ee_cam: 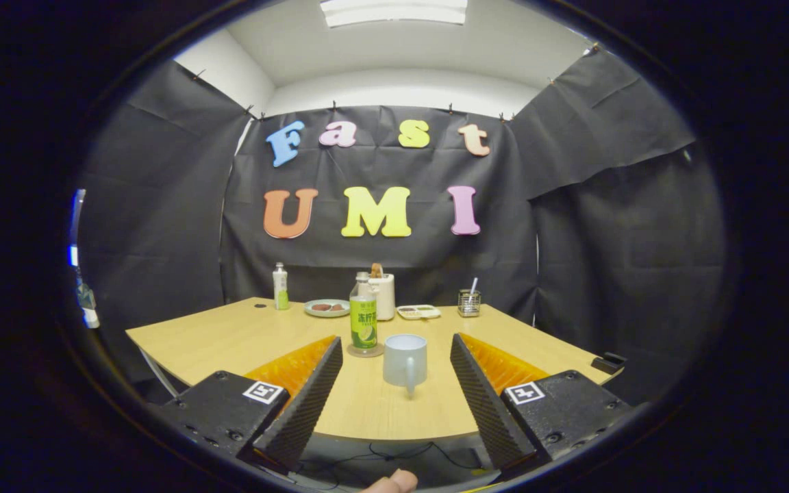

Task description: Take the bottle from table, then pour the juice into the cup, finally place the bottle on the coaster

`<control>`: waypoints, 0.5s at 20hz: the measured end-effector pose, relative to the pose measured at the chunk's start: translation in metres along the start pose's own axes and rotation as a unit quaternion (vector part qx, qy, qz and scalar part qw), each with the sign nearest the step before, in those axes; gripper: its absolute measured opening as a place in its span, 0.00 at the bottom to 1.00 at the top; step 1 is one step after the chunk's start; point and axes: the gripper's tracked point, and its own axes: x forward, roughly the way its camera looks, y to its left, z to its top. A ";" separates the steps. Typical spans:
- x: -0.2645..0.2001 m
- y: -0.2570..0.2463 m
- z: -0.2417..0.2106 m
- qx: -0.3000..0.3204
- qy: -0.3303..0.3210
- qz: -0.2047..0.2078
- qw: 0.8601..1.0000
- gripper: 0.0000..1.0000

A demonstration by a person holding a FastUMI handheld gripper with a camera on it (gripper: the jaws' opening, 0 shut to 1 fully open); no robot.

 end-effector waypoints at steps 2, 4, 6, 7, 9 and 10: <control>0.001 -0.003 0.000 0.000 0.003 -0.001 1.000 1.00; -0.001 -0.003 0.001 0.003 0.003 -0.001 1.000 1.00; -0.003 -0.004 0.004 0.007 0.000 -0.001 1.000 1.00; -0.005 -0.006 0.005 0.008 -0.001 -0.002 1.000 1.00; -0.007 -0.007 0.007 0.013 -0.002 -0.002 1.000 1.00; -0.006 -0.008 0.008 0.014 -0.003 -0.002 1.000 1.00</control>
